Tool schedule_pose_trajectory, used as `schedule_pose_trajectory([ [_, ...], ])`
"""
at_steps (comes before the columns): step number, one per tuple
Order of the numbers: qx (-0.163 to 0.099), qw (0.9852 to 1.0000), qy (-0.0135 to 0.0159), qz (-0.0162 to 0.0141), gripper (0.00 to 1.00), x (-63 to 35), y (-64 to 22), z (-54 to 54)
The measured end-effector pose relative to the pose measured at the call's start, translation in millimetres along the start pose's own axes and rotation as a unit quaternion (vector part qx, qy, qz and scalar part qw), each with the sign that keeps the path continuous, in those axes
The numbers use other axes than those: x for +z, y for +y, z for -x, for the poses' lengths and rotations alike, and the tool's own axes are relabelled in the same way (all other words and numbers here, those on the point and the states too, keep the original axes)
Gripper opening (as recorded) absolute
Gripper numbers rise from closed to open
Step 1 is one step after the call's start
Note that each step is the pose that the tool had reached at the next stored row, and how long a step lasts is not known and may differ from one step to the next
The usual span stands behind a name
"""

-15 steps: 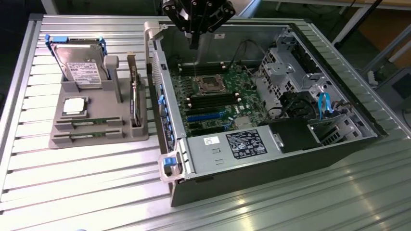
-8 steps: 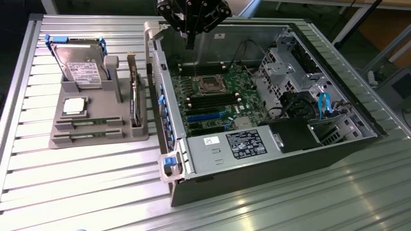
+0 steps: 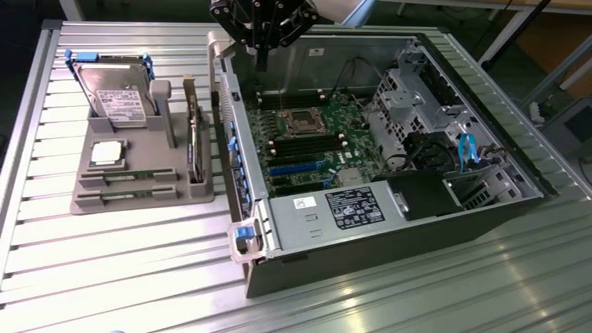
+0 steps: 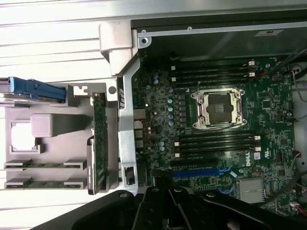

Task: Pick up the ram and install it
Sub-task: 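Reach for the ram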

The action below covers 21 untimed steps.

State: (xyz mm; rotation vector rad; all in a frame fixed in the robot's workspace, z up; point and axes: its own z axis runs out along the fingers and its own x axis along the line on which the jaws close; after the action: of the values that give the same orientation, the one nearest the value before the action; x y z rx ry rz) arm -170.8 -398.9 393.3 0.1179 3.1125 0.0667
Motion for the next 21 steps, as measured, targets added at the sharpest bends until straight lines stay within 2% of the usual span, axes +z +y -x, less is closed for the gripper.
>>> schedule_pose_trajectory([
  [8, 0.0, 1.0, 0.0, 0.0, 0.09, 0.0, -0.1, -1.5],
  [11, 0.0, 1.0, 0.0, 0.0, 0.09, -0.2, -0.7, -9.9],
  [12, 0.0, 1.0, 0.0, 0.0, 0.09, -0.5, -1.3, -17.5],
  [13, 0.0, 1.0, 0.0, 0.0, 0.09, -0.5, -1.4, -19.2],
  [21, 0.0, 1.0, 0.0, 0.0, 0.09, -0.6, -1.7, -23.1],
])
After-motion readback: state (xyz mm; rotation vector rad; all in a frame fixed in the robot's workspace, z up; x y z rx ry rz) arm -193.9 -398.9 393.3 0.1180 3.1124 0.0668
